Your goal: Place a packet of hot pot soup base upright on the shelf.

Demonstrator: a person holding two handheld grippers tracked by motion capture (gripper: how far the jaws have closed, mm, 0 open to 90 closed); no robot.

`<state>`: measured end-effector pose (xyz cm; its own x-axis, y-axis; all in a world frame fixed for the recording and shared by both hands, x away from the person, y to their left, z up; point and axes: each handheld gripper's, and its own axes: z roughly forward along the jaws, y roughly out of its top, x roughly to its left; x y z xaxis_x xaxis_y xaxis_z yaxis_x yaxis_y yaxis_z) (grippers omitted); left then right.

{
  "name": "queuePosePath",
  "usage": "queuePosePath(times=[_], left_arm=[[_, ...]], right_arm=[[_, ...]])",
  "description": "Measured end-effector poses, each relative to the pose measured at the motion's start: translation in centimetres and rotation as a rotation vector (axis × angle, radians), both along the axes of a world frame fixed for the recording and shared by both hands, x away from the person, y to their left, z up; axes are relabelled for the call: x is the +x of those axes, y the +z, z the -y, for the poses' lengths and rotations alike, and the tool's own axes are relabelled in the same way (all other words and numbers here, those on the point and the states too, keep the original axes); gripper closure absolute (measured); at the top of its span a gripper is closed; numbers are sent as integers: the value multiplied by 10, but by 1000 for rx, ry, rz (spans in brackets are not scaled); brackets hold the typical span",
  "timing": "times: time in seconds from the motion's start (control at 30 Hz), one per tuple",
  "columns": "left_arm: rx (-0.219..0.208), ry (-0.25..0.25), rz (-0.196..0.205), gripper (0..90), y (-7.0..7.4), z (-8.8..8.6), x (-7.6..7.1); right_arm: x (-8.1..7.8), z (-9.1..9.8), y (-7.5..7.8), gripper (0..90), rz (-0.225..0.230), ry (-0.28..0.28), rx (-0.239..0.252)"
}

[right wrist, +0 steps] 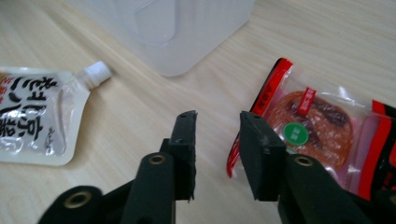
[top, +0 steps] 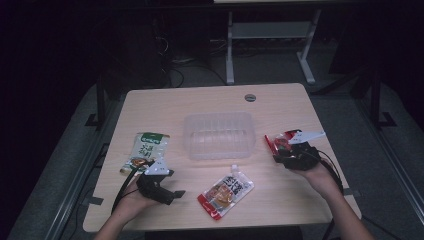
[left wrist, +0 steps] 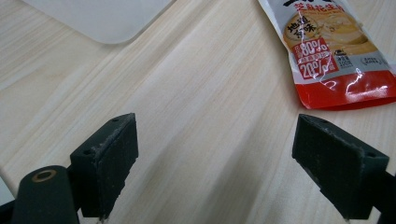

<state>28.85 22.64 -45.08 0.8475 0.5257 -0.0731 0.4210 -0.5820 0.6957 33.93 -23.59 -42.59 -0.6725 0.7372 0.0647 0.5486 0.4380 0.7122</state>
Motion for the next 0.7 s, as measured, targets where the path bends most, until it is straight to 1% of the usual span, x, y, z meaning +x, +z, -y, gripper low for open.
queuePosePath(times=[0.03,0.13,0.17,0.2,0.27,0.37,0.43,0.47,0.5,0.53,0.6,0.67,0.7], left_arm=[[-1,0,-1,139,0,0,0],[2,4,-7,139,-1,0,0],[8,-1,-3,139,-1,0,0],[7,0,-1,139,0,0,1],[6,-1,2,139,0,0,1],[-4,5,-3,139,0,0,-1],[-1,2,-2,139,-1,-1,0],[-2,3,-4,139,-1,-1,0],[-4,3,-5,139,-1,-1,0],[-4,3,-3,139,-1,-2,0],[-7,3,-4,139,0,-2,0],[2,-5,-1,139,0,-2,0],[2,-6,-2,139,0,-2,0]], right_arm=[[3,1,0,706,-1,-2,11],[11,2,3,810,-6,-12,12],[14,3,4,836,2,-11,13],[17,5,5,861,7,-15,6],[24,8,7,892,11,-24,9],[34,12,9,894,17,-50,4],[40,14,9,895,19,-71,5],[47,16,9,895,14,-84,14],[47,16,9,895,14,-84,14],[51,16,9,895,15,-90,3],[57,17,7,895,25,-95,8],[63,17,6,895,20,-108,3],[66,17,5,895,30,-102,4]])
